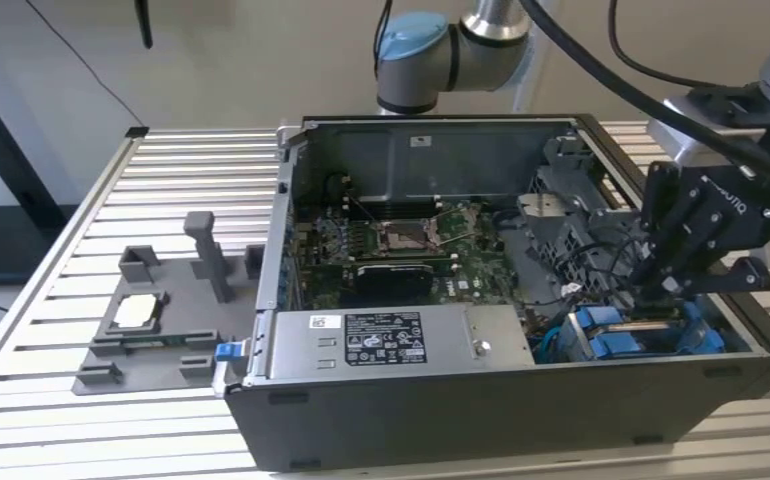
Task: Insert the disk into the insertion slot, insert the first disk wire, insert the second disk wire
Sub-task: 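Insert the second disk wire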
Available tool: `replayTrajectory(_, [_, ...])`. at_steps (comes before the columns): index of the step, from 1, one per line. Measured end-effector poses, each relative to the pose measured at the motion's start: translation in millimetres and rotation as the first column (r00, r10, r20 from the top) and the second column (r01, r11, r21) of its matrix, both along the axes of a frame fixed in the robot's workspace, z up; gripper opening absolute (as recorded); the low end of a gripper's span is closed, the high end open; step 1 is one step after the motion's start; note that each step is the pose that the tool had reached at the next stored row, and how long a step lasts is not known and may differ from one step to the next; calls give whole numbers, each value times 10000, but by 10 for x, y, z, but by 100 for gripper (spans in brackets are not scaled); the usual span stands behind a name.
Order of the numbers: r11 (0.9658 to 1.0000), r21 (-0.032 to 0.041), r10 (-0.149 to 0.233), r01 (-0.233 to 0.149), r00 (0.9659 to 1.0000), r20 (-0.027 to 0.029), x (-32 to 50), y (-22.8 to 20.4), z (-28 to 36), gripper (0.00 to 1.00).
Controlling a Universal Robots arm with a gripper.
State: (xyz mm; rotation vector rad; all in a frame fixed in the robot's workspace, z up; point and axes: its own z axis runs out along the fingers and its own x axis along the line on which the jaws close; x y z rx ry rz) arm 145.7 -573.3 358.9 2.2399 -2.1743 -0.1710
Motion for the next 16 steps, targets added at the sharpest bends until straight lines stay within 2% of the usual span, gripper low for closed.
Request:
replayTrajectory(3, [9998, 28, -193, 193, 9998, 0, 0, -1, 73, 24])
replayTrajectory(8, [9992, 32, -390, 390, 9992, -1, -4, -2, 171, 24])
replayTrajectory(16, [9990, 33, -450, 450, 9990, 0, -4, -2, 187, 24])
